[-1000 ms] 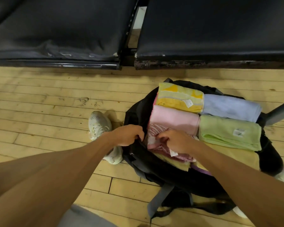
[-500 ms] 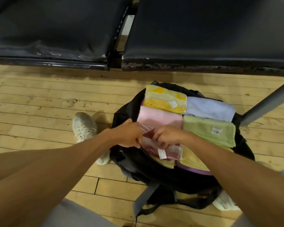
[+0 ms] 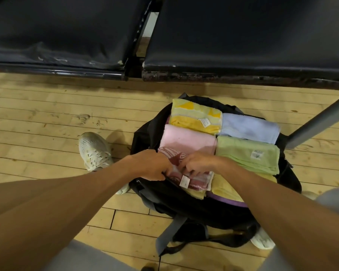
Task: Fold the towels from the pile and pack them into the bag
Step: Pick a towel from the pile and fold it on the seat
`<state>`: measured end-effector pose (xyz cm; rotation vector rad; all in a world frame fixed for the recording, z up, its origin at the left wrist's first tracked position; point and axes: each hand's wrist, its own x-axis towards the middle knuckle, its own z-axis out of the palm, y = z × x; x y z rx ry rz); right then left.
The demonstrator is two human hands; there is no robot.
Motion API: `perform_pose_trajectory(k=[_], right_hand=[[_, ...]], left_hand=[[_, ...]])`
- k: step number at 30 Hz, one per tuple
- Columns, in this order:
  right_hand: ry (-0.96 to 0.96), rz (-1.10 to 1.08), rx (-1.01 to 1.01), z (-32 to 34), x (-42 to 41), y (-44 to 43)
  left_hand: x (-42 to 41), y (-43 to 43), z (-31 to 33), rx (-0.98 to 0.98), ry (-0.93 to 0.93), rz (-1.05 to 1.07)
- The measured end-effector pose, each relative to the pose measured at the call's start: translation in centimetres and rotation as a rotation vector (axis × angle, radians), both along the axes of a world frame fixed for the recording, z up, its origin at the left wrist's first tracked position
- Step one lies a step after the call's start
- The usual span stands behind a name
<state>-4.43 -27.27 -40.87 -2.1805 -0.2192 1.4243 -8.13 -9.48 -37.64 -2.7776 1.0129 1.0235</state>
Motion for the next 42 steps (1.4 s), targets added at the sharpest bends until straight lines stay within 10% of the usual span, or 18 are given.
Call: perform_pose_trajectory(k=[6,14,21,30,42], right_hand=[[-0.06,-0.035,0.117,0.4,-0.7,-1.4],[-0.022,-0.059,0.069,1.5,-1.0,-1.3],[0.044,-0.104,0.08,0.8,-0.4,-1.4],[-0.009,-0.139,-0.131,2.9,0.9,-10.3],[-0.109,0.072,-0.316,-1.2,-0.9,-15.8]], left_hand=[[-0.2,-0.9,-1.2,-0.115,0.048,0.029],[1.2,0.5,3.1,-0.488,0.362,0.585],[0.3,-4.6,1.5,-0.048,0.18,0.211],[-0.2,-12.7,-1.5,-0.117,0.142,0.21],[1.9,-13.7,1.4,-0.279,0.575,0.195]])
